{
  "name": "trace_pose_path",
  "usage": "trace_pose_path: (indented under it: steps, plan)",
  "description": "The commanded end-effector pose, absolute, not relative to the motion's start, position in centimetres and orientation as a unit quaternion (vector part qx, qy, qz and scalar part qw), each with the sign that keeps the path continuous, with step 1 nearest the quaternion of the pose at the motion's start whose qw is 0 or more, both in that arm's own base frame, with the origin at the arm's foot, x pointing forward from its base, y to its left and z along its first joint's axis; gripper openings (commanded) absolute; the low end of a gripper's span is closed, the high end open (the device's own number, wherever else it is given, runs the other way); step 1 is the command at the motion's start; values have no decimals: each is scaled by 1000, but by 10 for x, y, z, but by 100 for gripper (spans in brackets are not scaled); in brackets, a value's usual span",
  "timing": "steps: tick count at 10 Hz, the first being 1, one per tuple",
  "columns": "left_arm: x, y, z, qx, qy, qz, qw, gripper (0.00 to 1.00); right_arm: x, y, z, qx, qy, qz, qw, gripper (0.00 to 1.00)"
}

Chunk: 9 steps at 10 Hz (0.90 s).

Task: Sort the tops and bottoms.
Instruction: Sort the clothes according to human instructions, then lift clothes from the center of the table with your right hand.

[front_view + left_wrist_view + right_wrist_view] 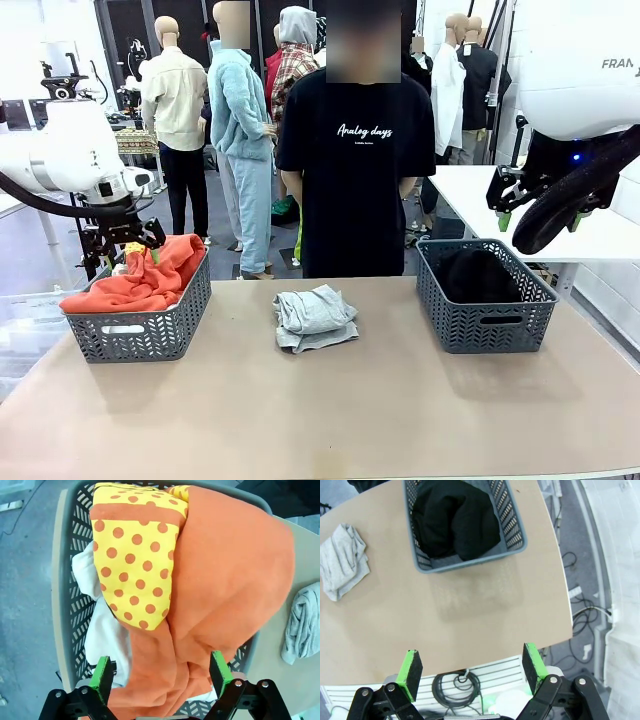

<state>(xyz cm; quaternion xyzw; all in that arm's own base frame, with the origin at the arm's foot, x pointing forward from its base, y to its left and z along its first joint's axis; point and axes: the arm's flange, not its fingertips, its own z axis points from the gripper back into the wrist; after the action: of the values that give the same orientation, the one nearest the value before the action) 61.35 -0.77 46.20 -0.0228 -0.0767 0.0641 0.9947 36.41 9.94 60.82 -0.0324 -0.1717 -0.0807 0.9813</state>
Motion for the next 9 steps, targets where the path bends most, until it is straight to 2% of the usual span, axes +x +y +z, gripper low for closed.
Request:
trace_pose_path:
  steps: [1,9]
  plan:
    - [609,0,478,-43,-79,55,994,100,365,100,610,-41,-170,-80,981,100]
    - [611,-7,469,-27,-80,63,994,100,365,100,610,-41,-170,-80,981,100]
